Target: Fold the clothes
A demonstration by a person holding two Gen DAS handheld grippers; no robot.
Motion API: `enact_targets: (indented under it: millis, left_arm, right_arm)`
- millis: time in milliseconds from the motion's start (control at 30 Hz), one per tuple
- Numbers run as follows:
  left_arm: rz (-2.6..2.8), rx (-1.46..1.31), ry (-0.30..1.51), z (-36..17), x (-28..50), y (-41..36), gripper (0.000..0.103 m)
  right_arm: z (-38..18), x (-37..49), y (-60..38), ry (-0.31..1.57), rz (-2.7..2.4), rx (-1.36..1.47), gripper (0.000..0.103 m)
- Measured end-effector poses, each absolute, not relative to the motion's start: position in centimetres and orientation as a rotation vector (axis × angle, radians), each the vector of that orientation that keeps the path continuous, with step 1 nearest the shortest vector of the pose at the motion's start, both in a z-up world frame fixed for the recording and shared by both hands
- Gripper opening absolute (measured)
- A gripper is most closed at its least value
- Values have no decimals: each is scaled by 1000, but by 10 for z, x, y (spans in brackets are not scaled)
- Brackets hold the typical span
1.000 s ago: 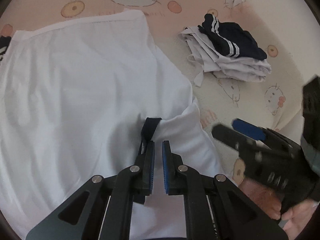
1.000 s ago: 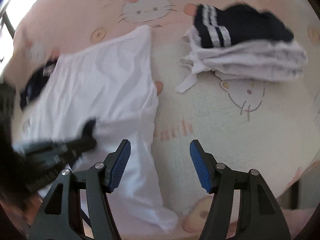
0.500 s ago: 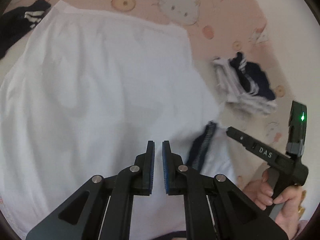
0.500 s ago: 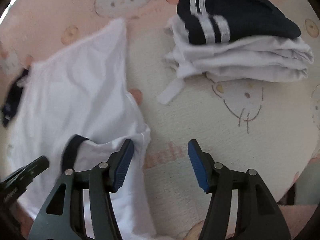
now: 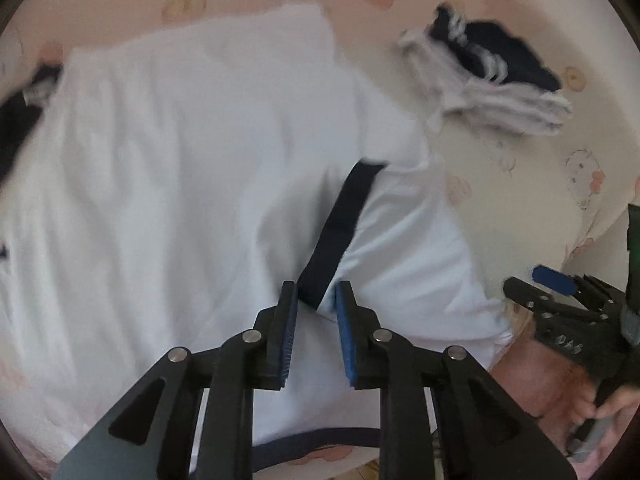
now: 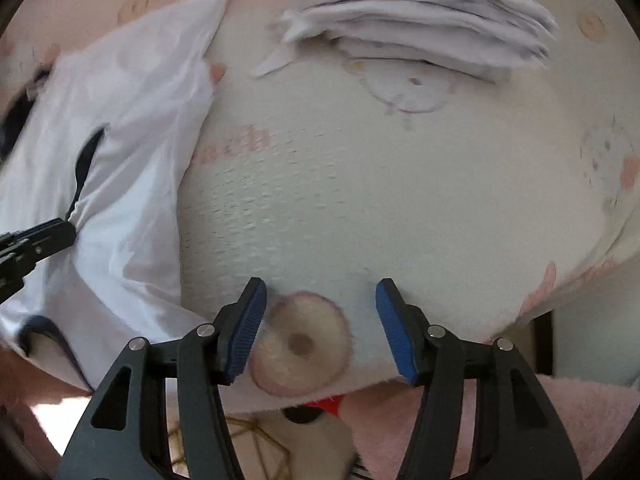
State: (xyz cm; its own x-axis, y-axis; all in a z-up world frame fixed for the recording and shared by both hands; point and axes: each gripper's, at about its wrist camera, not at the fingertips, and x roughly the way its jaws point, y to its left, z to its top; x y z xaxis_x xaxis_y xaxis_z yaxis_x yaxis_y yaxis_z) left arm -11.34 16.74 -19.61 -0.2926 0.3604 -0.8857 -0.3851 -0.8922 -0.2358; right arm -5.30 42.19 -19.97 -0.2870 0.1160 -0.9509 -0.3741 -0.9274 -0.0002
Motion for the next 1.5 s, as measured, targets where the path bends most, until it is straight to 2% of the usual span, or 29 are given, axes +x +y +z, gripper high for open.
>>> enact_targets:
  millis: [133, 333, 433, 600, 667, 800, 900, 1000, 1067, 1200, 1367, 1500]
  left_arm:
    - [2087, -1452, -82, -194, -106, 188, 28]
    - [2069, -1500, 113, -199, -98, 204, 29]
    - [2087, -1498, 89, -191, -99, 196, 29]
    - [2136, -1551, -88, -196, -97, 158, 33]
    - [2146, -1605, -47, -200, -99, 145, 39]
    - [2150, -1638, 63, -183, -104, 104, 39]
    - [2221, -1643, -36, -160, -111, 48, 44]
    - [2322, -1661, -75, -154, -116, -10, 45]
    - [2385, -1683, -116, -157, -115, -43, 44]
    - [2471, -1731, -344, -178, -127, -105, 45]
    - [2432, -1629, -663, -204, -138, -140, 44]
    - [2353, -1574, -729, -214, -169, -123, 44]
  right_arm:
    - [-185, -46, 423, 454, 2397, -1575, 59]
    - [-206, -62, 400, 322, 2331, -1721, 59]
    - [-201, -61, 400, 234, 2299, -1696, 59]
    - [-175, -68, 387, 251, 2418, -1580, 59]
    - [-169, -65, 373, 258, 2462, -1574, 59]
    - [-166, -64, 325, 214, 2513, -1646, 59]
    - [-167, -64, 290, 213, 2564, -1722, 59]
    - [-171, -72, 254, 192, 2648, -1792, 59]
    - [-171, -78, 228, 127, 2699, -1815, 60]
    - [-172, -81, 184, -24, 2728, -1841, 60]
    - [-177, -93, 170, 10, 2716, -1844, 60]
    - [-178, -109, 182, 32, 2665, -1781, 60]
